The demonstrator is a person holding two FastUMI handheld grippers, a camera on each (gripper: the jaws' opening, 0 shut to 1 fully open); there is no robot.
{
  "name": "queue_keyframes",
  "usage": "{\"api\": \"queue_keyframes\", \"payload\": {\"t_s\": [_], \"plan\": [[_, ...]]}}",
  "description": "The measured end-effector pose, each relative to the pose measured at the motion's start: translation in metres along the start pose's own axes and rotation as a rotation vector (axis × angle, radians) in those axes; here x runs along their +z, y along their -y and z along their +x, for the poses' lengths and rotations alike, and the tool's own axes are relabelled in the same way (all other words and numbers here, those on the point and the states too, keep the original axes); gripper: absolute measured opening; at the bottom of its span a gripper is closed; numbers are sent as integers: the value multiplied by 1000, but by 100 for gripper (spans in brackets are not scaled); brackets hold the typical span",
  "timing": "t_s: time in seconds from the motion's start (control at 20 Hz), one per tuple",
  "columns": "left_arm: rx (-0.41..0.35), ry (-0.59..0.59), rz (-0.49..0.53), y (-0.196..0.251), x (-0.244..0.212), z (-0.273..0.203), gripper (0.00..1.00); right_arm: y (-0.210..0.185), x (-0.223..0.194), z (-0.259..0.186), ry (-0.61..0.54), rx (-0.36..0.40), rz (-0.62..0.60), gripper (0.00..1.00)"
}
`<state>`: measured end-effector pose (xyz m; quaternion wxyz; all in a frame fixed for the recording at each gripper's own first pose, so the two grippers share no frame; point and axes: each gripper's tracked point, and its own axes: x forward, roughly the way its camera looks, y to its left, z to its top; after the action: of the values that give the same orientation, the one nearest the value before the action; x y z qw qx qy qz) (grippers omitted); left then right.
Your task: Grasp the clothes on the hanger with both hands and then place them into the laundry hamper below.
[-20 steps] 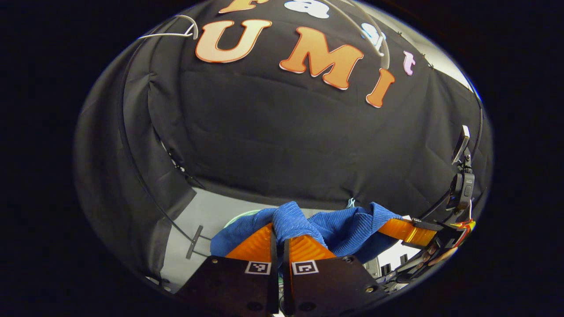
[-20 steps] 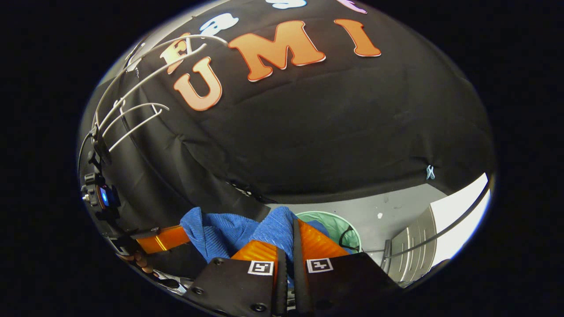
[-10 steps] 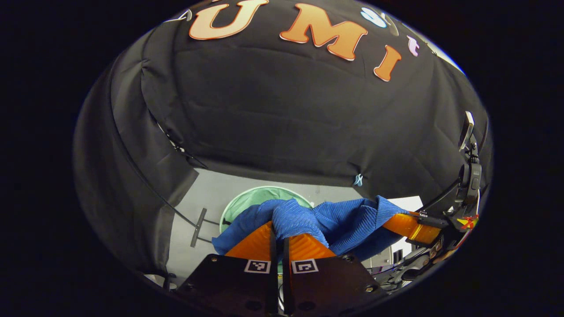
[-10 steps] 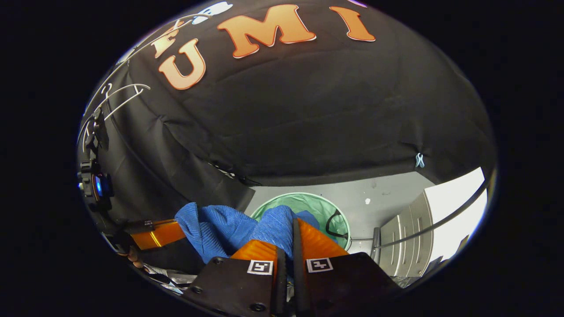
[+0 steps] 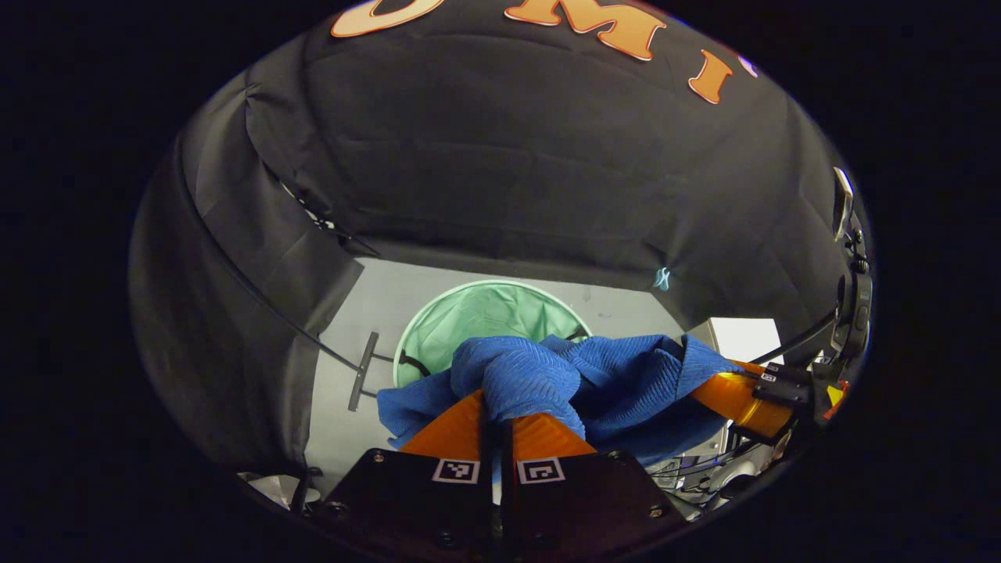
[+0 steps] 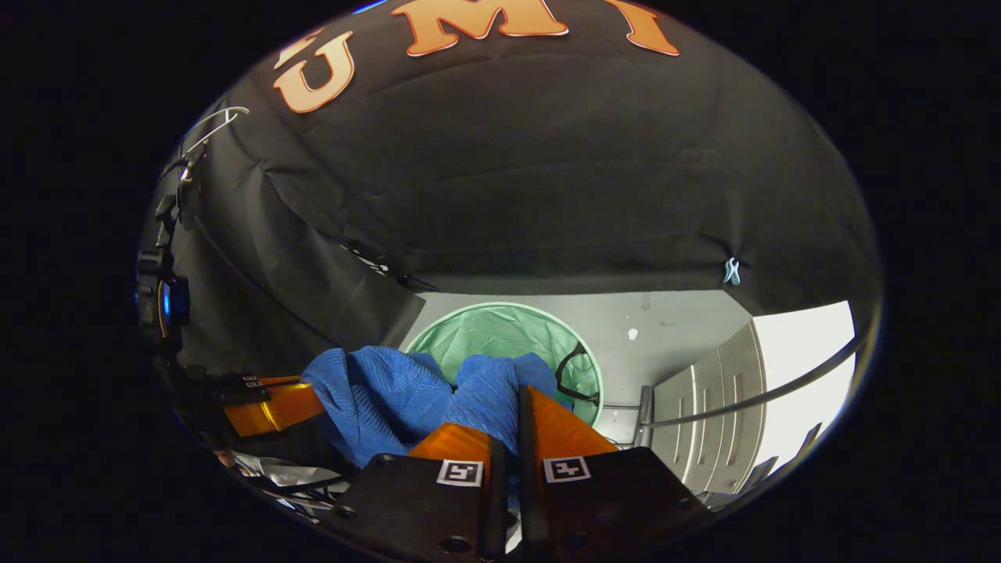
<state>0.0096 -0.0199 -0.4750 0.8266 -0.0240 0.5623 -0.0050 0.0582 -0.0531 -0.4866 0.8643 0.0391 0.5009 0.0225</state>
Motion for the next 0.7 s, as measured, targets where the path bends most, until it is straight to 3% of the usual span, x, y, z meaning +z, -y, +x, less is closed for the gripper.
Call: {"api": "queue_keyframes", "payload": {"t_s": [0.3,0.4,0.45,0.5,0.55,0.6,0.65,0.7], "plan": [[21,-71,-46,-9,-14,19,11,8,-17,22,-68,-30,32,15],[27,-92,-55,-11,-21,19,12,-2,-17,19,-67,-3,9,44],[28,-100,-59,-11,-22,18,18,-3,-15,16,-66,-3,-8,35],[29,-101,-63,-10,-23,16,25,-4,-14,16,-64,-8,-22,36],[25,-93,-62,-9,-20,14,24,-6,-14,12,-59,-10,-27,36],[23,-89,-60,-10,-18,14,40,-8,-11,12,-55,-11,-25,36],[24,-85,-54,-12,-13,11,40,-14,-12,12,-53,-3,-17,41],[24,-76,-46,-14,-15,8,49,-14,-11,11,-51,-9,-14,46]]}}
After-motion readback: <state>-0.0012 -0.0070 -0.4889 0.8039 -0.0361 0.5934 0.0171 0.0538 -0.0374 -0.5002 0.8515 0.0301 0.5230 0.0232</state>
